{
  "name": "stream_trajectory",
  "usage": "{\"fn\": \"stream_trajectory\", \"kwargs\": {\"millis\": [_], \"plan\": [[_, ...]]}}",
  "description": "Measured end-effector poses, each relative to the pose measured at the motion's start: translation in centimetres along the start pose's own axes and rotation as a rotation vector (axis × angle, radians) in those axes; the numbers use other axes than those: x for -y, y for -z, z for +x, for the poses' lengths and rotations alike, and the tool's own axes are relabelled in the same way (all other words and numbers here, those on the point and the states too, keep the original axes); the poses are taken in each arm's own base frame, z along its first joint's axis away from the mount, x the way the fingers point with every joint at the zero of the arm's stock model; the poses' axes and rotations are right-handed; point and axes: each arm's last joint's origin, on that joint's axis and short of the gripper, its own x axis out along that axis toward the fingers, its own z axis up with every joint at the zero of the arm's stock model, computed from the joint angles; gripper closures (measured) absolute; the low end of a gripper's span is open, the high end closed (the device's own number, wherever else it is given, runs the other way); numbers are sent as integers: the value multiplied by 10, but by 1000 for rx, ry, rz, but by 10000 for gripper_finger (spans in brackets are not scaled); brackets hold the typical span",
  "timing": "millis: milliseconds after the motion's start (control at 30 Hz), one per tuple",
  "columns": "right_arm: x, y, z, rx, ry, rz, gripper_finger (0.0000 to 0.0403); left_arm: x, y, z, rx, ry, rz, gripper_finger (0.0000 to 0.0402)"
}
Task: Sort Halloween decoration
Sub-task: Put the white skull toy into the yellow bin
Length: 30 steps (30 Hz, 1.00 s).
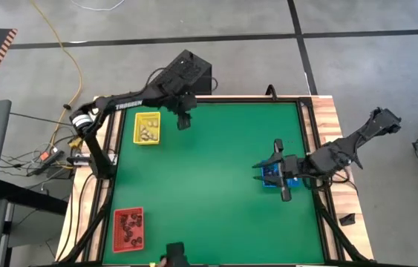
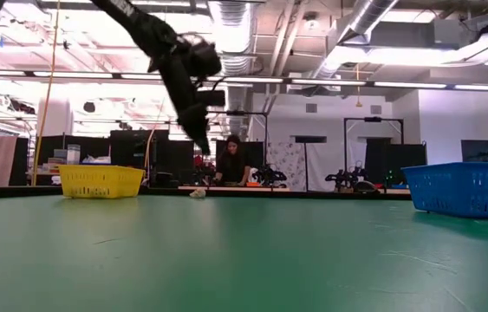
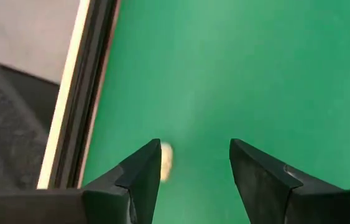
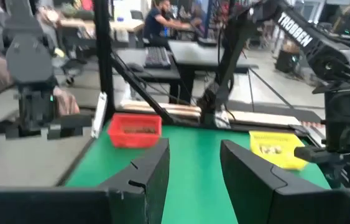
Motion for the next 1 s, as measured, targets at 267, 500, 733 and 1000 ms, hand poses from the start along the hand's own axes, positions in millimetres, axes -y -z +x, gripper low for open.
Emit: {"fn": "stream_trajectory", "kwargs": {"millis": [267, 500, 733, 1000], "plan": [[5, 14, 15, -100, 58, -46, 230, -20, 25, 42, -83, 63, -40, 221], [16, 20, 20, -149, 117, -47, 230, -20, 28, 64, -113, -5, 7, 221], [23, 26, 21, -207, 155, -33, 230, -28, 31, 62, -108, -23, 10, 221], [25, 26, 21, -211, 160, -33, 230, -30, 35, 61, -145, -38, -24, 221]]}}
